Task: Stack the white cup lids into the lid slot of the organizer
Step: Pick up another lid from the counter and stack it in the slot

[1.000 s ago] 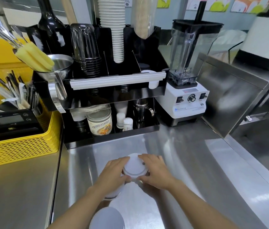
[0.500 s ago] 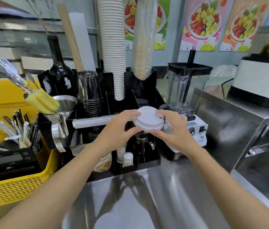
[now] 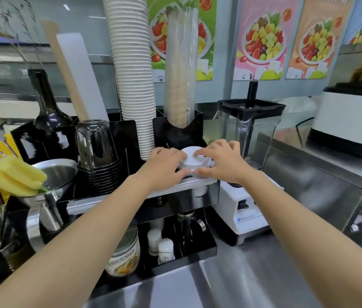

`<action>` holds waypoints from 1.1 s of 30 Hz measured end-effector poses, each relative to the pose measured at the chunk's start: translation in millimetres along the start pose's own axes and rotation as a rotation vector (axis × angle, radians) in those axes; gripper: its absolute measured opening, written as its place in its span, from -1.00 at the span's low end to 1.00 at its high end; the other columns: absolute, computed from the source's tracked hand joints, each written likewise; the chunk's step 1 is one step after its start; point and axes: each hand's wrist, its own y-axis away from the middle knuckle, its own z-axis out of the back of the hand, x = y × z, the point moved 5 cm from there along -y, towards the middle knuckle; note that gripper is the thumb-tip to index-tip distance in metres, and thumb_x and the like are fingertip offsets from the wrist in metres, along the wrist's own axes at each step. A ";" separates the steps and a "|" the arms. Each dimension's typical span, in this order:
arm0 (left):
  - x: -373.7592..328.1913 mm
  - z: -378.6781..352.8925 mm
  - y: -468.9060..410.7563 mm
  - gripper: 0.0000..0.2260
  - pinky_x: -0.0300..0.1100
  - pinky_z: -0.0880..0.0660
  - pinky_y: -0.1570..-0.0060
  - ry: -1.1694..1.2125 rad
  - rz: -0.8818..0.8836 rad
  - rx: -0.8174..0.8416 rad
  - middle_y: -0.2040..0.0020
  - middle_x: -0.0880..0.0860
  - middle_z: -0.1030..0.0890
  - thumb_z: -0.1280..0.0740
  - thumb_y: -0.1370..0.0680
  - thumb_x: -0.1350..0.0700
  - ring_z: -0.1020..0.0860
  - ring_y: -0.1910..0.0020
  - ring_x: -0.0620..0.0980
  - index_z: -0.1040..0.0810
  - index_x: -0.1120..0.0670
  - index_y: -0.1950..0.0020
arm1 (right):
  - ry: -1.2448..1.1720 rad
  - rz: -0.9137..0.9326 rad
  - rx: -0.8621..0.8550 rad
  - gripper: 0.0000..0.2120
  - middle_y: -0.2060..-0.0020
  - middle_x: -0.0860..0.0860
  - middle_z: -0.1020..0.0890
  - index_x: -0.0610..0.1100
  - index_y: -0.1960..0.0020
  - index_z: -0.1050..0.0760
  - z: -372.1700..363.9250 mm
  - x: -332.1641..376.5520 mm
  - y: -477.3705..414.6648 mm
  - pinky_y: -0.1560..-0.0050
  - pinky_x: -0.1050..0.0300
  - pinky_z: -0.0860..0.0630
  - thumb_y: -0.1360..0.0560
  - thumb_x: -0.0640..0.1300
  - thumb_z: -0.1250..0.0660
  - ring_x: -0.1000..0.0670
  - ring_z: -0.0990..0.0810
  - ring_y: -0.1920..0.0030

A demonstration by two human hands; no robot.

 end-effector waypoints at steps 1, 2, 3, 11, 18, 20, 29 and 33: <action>1.3 -6.2 -3.0 -0.63 -0.03 0.05 -0.40 -0.080 -0.029 0.017 -0.31 0.04 -0.47 -0.13 -0.56 -0.08 -0.23 -0.39 0.05 -0.35 0.05 -0.31 | 0.043 0.001 0.046 -0.60 -0.09 0.00 -0.54 0.14 -0.19 -0.44 -4.0 -0.9 -3.3 -0.26 -0.07 -0.01 -0.42 0.27 -0.22 -0.02 -0.22 -0.29; 2.5 -12.8 -5.2 -0.63 -0.01 0.09 -0.42 -0.145 -0.053 0.036 -0.29 0.03 -0.49 -0.08 -0.57 -0.10 -0.21 -0.41 0.03 -0.36 0.04 -0.30 | 0.076 -0.004 0.100 -0.61 -0.09 0.00 -0.56 0.14 -0.17 -0.47 -8.1 -2.1 -5.8 -0.28 -0.09 0.01 -0.44 0.28 -0.16 -0.02 -0.20 -0.32; 3.3 -18.6 -6.6 -0.62 0.01 0.11 -0.42 -0.179 -0.066 0.051 -0.27 0.02 -0.52 -0.03 -0.58 -0.10 -0.19 -0.42 0.02 -0.37 0.03 -0.30 | 0.102 -0.020 0.168 -0.59 -0.11 0.02 -0.57 0.13 -0.13 -0.51 -13.3 -3.4 -7.4 -0.30 -0.13 0.05 -0.46 0.29 -0.09 -0.03 -0.16 -0.35; 1.2 -28.5 -7.3 -0.38 -0.04 -0.01 -0.35 -0.267 -0.162 0.067 -0.02 -0.03 -0.61 0.19 -0.49 -0.27 -0.35 -0.27 -0.01 -0.56 -0.05 -0.12 | 0.114 -0.126 0.358 -0.38 -0.23 0.07 -0.51 -0.01 0.02 -0.63 -28.9 -12.2 -10.0 -0.35 -0.22 0.24 -0.47 0.35 0.07 -0.02 -0.04 -0.45; -5.9 -30.1 15.8 -0.32 -0.03 -0.05 -0.39 -0.284 -0.190 -0.040 -0.30 0.00 -0.50 0.13 -0.39 -0.35 -0.27 -0.39 0.01 -0.41 0.02 -0.28 | 0.057 0.007 -0.067 -0.55 -0.37 0.03 -0.38 0.08 -0.30 -0.39 -11.0 2.9 13.5 -0.34 -0.10 0.06 -0.49 0.24 -0.14 0.02 -0.23 -0.38; -8.5 -29.4 34.1 -0.39 -0.01 -0.05 -0.42 -0.249 -0.175 -0.131 -0.36 0.04 -0.44 0.04 -0.44 -0.31 -0.26 -0.42 0.05 -0.36 0.01 -0.33 | -0.034 0.051 -0.231 -0.50 -0.35 0.00 -0.41 0.05 -0.33 -0.37 -10.4 11.5 32.5 -0.27 0.01 0.00 -0.46 0.25 -0.17 0.02 -0.32 -0.33; -2.1 -61.5 164.3 -0.46 -0.07 0.07 -0.43 -0.008 0.020 -0.243 -0.47 0.07 -0.26 -0.08 -0.49 -0.24 -0.15 -0.46 0.04 -0.25 -0.04 -0.41 | -0.358 0.157 -0.159 -0.38 -0.38 -0.05 -0.37 0.00 -0.43 -0.19 -75.7 82.8 135.8 -0.24 0.15 -0.14 -0.44 0.23 -0.17 0.08 -0.27 -0.36; 17.3 -97.8 222.9 -0.37 -0.12 0.06 -0.42 0.048 0.142 -0.069 -0.49 0.01 -0.23 0.04 -0.44 -0.37 -0.11 -0.47 -0.03 -0.15 -0.11 -0.44 | -0.418 0.171 0.110 -0.32 -0.45 -0.01 -0.25 0.01 -0.47 -0.06 -125.7 120.2 175.7 -0.34 0.01 -0.13 -0.45 0.20 -0.21 0.03 -0.18 -0.42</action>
